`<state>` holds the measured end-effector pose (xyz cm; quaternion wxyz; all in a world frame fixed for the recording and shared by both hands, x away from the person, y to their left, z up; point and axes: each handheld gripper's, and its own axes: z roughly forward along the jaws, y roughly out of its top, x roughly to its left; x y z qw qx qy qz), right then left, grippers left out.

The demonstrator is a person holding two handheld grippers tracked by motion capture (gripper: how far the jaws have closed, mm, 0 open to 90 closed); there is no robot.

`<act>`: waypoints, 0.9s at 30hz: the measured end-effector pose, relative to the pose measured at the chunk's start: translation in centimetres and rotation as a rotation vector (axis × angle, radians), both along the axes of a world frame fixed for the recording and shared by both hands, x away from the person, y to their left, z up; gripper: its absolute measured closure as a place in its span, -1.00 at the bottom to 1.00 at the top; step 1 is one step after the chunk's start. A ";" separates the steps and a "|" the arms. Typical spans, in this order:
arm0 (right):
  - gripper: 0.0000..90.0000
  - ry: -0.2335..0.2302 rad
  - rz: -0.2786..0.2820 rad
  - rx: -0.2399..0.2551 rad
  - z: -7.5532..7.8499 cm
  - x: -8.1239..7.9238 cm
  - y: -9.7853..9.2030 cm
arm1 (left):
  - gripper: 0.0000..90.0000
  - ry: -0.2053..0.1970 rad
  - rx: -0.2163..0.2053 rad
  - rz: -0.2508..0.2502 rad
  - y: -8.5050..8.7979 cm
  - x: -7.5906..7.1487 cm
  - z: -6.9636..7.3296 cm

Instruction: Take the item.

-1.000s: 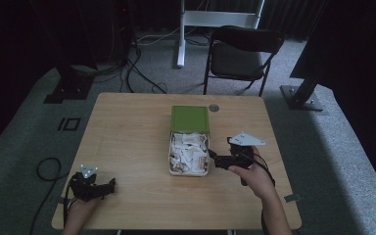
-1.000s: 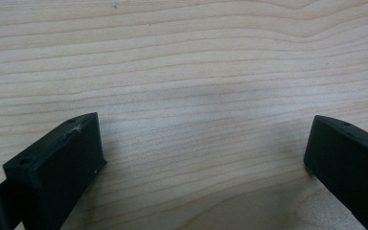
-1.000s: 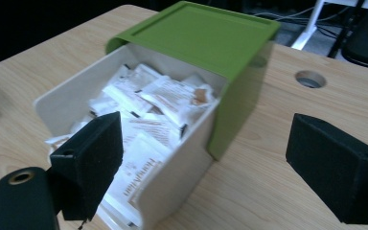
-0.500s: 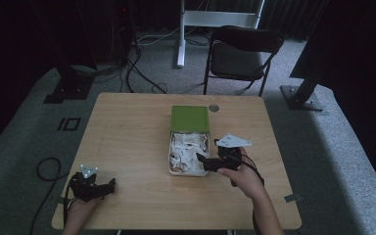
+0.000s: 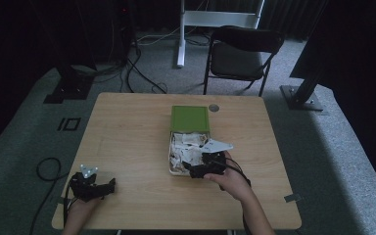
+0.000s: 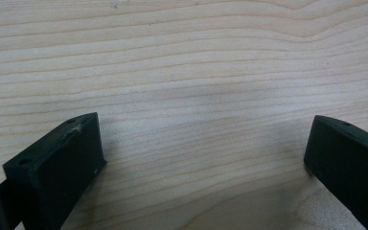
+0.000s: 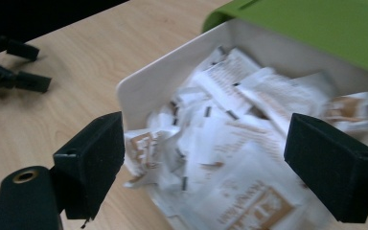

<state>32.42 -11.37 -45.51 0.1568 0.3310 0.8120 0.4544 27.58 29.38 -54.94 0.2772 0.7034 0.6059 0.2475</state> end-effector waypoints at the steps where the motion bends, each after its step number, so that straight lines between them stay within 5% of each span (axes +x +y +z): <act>1: -0.69 0.002 0.005 -0.003 -0.2 0.0 0.2 | -0.99 0.000 0.000 0.000 0.0 0.0 0.0; 12: -0.67 0.042 0.047 -0.026 -1.6 -0.2 2.1 | -0.99 -0.001 0.000 -0.001 0.0 0.0 0.0; 17: -0.29 0.028 0.053 -0.056 -2.1 -0.3 2.9 | -0.99 -0.001 0.000 -0.001 0.0 0.0 0.0; 27: 0.11 0.065 0.096 -0.099 -3.2 -0.3 3.6 | -0.99 -0.001 0.000 -0.001 0.0 0.0 0.0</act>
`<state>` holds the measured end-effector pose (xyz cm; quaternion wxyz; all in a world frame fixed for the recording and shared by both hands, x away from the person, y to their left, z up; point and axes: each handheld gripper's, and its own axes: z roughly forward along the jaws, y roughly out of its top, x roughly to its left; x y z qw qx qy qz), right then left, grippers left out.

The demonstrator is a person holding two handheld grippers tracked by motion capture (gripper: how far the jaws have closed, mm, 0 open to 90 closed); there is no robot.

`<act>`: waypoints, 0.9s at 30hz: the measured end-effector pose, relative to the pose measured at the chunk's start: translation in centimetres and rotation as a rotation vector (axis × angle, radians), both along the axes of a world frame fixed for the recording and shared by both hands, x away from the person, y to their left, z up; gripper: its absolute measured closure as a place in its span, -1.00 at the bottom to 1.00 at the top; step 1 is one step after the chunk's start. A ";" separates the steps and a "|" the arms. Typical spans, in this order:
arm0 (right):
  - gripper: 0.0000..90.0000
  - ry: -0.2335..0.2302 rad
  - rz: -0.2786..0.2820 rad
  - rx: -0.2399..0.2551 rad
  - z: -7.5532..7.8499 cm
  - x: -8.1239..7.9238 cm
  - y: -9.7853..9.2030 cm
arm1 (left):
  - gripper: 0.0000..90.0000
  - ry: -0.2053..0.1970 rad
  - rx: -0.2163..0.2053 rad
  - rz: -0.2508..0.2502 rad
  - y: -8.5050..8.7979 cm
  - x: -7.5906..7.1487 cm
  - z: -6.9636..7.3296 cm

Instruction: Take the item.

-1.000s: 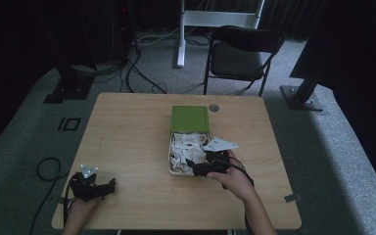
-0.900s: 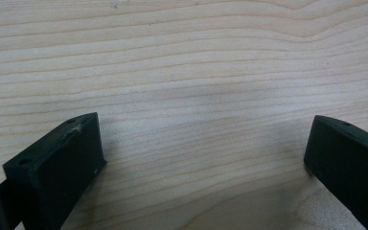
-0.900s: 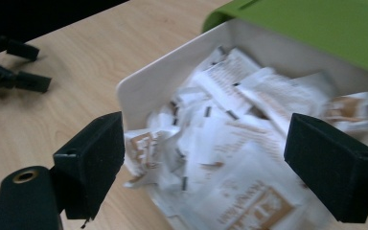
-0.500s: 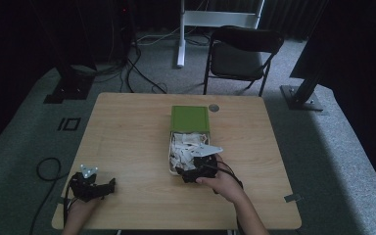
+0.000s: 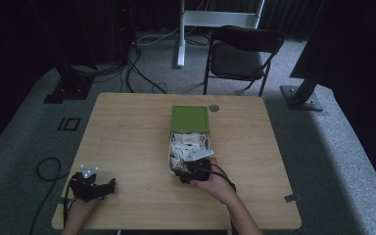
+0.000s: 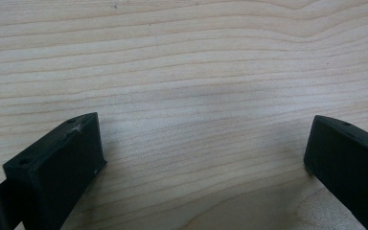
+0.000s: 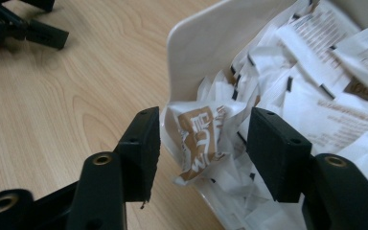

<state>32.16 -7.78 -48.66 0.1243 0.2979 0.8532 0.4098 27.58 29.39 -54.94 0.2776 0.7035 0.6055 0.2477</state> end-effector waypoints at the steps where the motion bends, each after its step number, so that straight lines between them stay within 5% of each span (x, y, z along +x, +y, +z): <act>1: 0.16 0.002 0.005 -0.008 -0.1 0.0 0.0 | -0.99 0.000 0.000 0.000 0.0 0.0 0.0; 11: 0.51 0.016 0.001 -0.044 -0.1 0.3 0.2 | -0.99 0.000 0.000 0.000 0.0 0.0 0.0; 15: 0.55 -0.016 0.013 -0.070 0.7 0.2 0.1 | -0.99 0.000 0.000 0.000 0.0 0.0 0.0; 27: 0.56 -0.044 -0.001 0.032 3.5 0.2 -1.1 | -0.99 0.000 0.000 0.000 0.0 0.0 0.0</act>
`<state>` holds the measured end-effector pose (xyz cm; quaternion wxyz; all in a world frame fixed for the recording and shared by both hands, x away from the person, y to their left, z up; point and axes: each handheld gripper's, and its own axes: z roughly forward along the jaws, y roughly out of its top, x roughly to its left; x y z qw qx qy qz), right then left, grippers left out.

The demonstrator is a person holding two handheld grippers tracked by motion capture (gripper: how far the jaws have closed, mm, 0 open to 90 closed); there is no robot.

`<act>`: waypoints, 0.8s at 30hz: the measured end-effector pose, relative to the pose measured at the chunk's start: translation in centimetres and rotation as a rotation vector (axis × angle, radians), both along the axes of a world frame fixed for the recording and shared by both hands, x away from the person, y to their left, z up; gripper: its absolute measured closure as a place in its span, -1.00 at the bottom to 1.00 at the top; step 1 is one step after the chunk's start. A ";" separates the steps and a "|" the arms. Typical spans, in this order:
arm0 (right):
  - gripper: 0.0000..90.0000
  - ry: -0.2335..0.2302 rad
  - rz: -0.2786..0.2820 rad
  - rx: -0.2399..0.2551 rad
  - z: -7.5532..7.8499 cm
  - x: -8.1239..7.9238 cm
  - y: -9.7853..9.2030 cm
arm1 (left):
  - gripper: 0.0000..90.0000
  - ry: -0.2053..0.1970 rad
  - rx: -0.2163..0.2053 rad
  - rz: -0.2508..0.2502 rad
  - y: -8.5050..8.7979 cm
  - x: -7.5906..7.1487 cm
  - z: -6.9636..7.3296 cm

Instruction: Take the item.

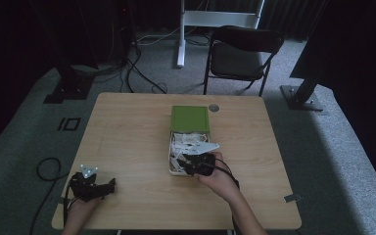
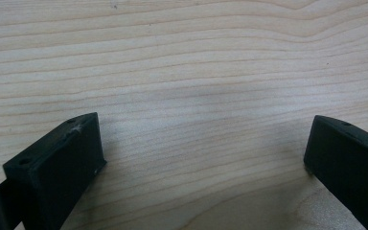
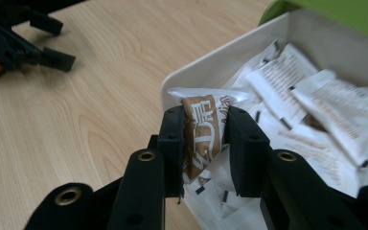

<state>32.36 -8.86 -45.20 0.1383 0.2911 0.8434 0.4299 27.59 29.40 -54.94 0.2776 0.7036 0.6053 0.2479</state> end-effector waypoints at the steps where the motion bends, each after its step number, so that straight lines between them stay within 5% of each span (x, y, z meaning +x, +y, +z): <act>1: 0.56 0.000 -0.011 0.015 0.2 0.1 -0.2 | -0.99 0.000 0.000 0.000 0.0 0.0 0.0; 10: 0.56 -0.033 -0.076 0.053 2.0 0.7 -2.2 | -0.99 0.000 0.001 0.000 0.0 0.0 0.0; 24: 0.56 -0.082 -0.212 0.048 3.1 2.6 -5.4 | -0.99 0.000 0.000 0.000 0.0 0.0 0.0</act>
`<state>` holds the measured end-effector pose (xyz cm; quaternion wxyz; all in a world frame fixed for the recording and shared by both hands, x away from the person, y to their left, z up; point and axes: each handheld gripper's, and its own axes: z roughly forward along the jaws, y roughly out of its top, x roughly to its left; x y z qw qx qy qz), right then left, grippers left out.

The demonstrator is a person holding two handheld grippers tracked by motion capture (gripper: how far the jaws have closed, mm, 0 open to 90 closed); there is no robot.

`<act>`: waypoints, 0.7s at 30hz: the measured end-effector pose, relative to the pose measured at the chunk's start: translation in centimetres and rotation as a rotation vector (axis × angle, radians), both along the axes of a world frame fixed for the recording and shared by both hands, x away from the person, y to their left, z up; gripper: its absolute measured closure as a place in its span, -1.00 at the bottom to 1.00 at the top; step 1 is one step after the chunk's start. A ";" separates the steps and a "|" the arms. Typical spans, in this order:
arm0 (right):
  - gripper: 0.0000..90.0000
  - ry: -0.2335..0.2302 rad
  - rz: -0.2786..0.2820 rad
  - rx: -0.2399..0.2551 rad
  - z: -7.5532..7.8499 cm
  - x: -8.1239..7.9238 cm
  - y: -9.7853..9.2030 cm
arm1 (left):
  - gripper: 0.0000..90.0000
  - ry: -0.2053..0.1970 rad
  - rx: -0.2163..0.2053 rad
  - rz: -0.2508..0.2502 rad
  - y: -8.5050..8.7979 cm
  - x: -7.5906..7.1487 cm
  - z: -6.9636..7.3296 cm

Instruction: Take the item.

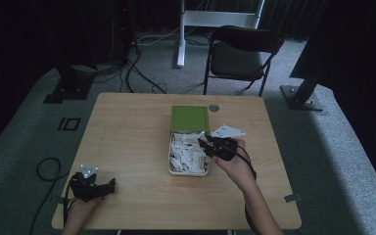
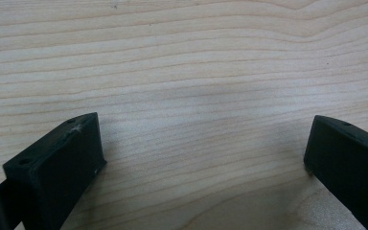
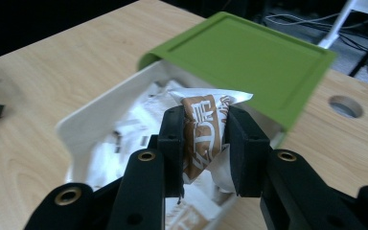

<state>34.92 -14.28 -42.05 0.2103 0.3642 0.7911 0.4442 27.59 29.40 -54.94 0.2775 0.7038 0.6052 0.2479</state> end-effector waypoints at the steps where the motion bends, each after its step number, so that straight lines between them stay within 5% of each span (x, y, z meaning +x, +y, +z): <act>1: 0.56 -0.005 -0.021 0.003 0.0 0.2 -0.3 | -0.99 0.000 0.000 0.000 0.0 0.0 0.0; 21: 0.55 0.012 -0.238 0.012 -1.6 4.7 -4.5 | -0.99 0.001 -0.001 0.001 0.0 0.0 0.0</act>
